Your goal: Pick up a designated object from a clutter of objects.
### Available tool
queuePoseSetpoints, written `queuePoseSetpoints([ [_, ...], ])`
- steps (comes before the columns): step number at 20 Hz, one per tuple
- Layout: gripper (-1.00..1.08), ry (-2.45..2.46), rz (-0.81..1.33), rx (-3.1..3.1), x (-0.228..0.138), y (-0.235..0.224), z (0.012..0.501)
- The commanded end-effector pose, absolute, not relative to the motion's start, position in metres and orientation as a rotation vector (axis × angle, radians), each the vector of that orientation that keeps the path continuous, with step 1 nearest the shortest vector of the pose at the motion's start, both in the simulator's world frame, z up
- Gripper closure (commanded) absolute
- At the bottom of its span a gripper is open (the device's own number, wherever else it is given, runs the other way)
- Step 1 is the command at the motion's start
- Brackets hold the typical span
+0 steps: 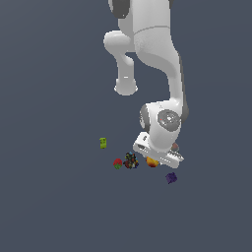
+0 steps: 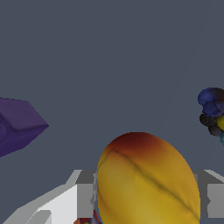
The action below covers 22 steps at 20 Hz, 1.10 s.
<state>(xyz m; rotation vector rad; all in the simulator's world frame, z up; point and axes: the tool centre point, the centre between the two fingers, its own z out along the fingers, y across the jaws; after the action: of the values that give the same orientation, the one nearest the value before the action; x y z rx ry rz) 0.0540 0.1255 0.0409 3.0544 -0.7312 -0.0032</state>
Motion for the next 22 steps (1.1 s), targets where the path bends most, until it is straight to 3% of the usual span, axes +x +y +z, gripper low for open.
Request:
queuePoseSetpoints([
  [1, 1.08, -0.732, 0.0, 3.055, 0.053, 0.121, 0.05],
  [10, 1.08, -0.732, 0.0, 3.056, 0.038, 0.093, 0.105],
  [22, 1.08, -0.733, -0.001, 3.057, 0.008, 0.033, 0.223],
])
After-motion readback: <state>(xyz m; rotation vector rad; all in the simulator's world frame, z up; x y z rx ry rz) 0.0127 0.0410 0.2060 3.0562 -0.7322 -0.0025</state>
